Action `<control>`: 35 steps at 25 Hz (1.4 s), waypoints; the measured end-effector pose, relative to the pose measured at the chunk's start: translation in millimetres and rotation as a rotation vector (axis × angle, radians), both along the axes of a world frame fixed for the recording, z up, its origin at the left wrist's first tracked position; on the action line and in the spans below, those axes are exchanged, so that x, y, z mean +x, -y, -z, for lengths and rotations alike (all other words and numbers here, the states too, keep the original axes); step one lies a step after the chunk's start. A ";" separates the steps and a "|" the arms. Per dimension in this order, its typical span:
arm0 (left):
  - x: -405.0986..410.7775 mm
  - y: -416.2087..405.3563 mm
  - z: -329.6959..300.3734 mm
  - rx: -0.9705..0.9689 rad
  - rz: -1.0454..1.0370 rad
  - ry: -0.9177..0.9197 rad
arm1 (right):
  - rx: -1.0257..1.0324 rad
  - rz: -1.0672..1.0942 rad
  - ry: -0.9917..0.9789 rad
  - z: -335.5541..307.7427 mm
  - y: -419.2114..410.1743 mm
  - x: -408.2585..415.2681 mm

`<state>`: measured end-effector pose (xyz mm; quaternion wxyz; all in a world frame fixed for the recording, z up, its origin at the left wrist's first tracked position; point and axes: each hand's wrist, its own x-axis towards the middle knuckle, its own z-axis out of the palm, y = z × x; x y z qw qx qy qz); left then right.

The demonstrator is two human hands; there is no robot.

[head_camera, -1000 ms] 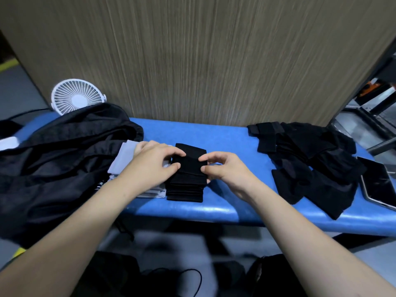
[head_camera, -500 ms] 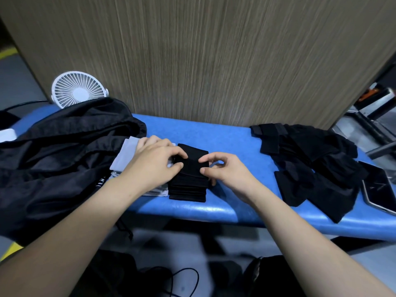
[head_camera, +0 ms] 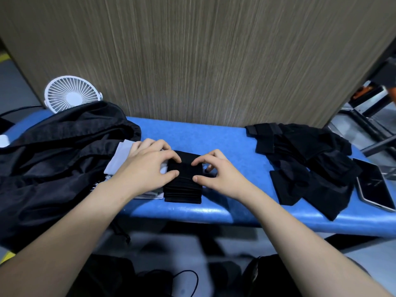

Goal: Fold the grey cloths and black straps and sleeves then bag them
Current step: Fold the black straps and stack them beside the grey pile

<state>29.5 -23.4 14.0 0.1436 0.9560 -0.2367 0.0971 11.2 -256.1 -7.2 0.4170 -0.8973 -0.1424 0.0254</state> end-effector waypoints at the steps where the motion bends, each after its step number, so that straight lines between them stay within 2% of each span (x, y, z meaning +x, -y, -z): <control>1: 0.8 -0.8 0.7 0.010 0.001 -0.011 | -0.009 -0.003 0.000 1.4 -0.2 0.1; 8: 4.0 0.5 1.9 0.015 -0.008 -0.014 | -0.004 -0.018 -0.019 -1.6 1.4 -1.7; 18: 12.4 58.2 -5.5 -0.100 0.083 0.126 | -0.061 0.066 0.028 -12.0 56.1 -13.4; 20: 16.2 76.9 -4.2 -0.142 0.108 0.148 | -0.126 0.112 0.066 -14.1 74.9 -13.9; 24: 24.4 111.0 1.9 -0.164 0.139 0.171 | -0.381 0.267 0.219 -10.8 119.7 -5.4; 28: 32.6 130.3 7.1 -0.164 0.141 0.174 | -0.474 0.406 0.251 -5.3 151.1 15.1; 32: 42.3 139.6 8.4 -0.166 0.114 0.190 | -0.738 0.398 0.318 -0.8 154.6 48.0; 35: 52.3 142.6 10.7 -0.175 0.101 0.189 | -0.838 0.385 0.331 -3.2 156.1 77.0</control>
